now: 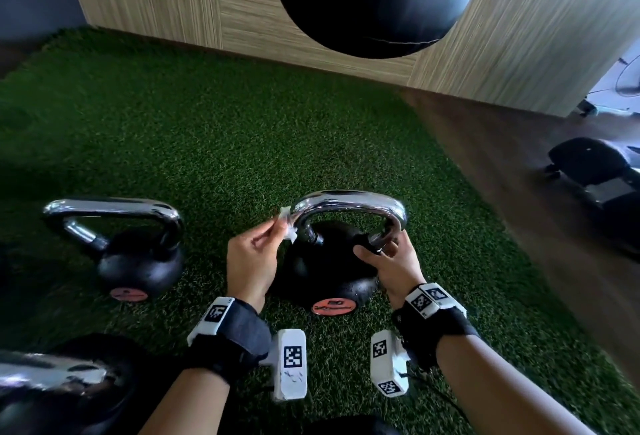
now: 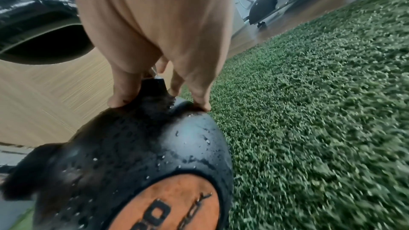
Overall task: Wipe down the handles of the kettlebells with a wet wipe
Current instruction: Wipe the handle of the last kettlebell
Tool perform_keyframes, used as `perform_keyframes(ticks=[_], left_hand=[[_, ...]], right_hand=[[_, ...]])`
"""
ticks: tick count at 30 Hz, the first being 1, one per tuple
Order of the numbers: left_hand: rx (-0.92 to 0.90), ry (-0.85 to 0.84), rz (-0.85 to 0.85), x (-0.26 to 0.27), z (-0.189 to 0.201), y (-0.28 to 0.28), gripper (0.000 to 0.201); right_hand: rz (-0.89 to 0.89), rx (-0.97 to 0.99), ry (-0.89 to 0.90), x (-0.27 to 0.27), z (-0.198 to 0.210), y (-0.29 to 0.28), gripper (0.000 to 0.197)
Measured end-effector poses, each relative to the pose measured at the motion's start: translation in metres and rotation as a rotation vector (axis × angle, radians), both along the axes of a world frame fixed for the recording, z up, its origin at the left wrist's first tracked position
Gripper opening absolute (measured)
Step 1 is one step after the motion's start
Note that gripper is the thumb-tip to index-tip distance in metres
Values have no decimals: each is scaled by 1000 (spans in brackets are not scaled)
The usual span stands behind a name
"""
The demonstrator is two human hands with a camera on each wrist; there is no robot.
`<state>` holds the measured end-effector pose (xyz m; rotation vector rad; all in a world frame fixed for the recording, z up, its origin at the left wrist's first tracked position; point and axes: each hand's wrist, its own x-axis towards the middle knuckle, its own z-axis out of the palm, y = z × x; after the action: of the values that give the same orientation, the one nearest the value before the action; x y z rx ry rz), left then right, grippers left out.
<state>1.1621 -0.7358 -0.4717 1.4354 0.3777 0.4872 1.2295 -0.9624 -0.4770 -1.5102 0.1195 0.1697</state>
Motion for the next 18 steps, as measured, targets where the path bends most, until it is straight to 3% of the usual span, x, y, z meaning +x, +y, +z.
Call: perform_keyframes(ticks=[3, 5, 8, 12, 18], left_hand=[[-136, 70, -94, -1, -11, -3, 16], [-125, 40, -125, -2, -13, -1, 15], [80, 77, -156, -6, -13, -1, 6], [533, -7, -23, -6, -5, 2, 33], [636, 70, -26, 16, 6, 2, 36]], right_hand=[[-12, 48, -19, 5, -1, 0, 64], [9, 42, -25, 5, -2, -1, 59], [54, -71, -50, 5, -2, -4, 39], [64, -210, -72, 1, 5, -7, 38], [199, -474, -79, -26, 24, -29, 48]])
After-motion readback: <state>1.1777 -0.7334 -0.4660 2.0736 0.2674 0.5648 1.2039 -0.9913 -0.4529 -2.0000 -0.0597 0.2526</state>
